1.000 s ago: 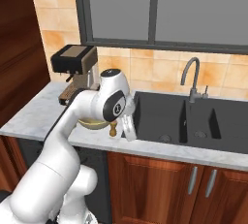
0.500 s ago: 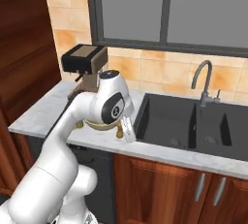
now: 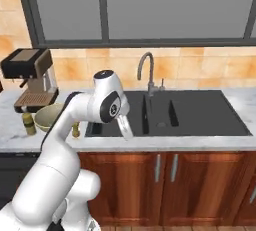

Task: Retrieve the bottle and the shaker from the cabinet and place them next to the mixing bowl on the counter. Then add garlic from the fridge to the mixing bowl.

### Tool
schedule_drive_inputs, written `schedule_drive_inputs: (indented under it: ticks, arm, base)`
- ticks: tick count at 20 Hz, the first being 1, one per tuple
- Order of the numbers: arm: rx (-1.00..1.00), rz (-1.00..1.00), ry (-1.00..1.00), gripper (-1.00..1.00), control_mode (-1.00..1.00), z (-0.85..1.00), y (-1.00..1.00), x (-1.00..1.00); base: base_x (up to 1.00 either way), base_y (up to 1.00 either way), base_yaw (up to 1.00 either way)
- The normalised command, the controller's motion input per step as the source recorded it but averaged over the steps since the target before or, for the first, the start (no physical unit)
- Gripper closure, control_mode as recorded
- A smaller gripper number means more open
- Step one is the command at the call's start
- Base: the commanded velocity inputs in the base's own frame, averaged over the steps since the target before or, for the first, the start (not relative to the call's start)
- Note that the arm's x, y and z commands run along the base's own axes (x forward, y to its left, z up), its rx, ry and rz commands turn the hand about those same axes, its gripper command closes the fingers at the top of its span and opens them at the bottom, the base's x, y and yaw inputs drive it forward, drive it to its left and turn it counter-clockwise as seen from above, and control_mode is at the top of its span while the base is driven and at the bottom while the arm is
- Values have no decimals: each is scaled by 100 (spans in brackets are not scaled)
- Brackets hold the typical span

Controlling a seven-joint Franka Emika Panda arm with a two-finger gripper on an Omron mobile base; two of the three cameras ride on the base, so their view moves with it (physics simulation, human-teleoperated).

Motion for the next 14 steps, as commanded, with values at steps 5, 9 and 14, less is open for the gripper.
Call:
schedule_drive_inputs:
  ticks: [5, 9, 14]
  arm:
    - [0, 0, 0, -100, 100, 0, 0, 0]
    - [0, 0, 0, -100, 100, 0, 0, 0]
    - [0, 0, 0, -100, 100, 0, 0, 0]
  base:
    - [0, -53, -78]
    - [0, -25, -89]
    - [0, -14, -92]
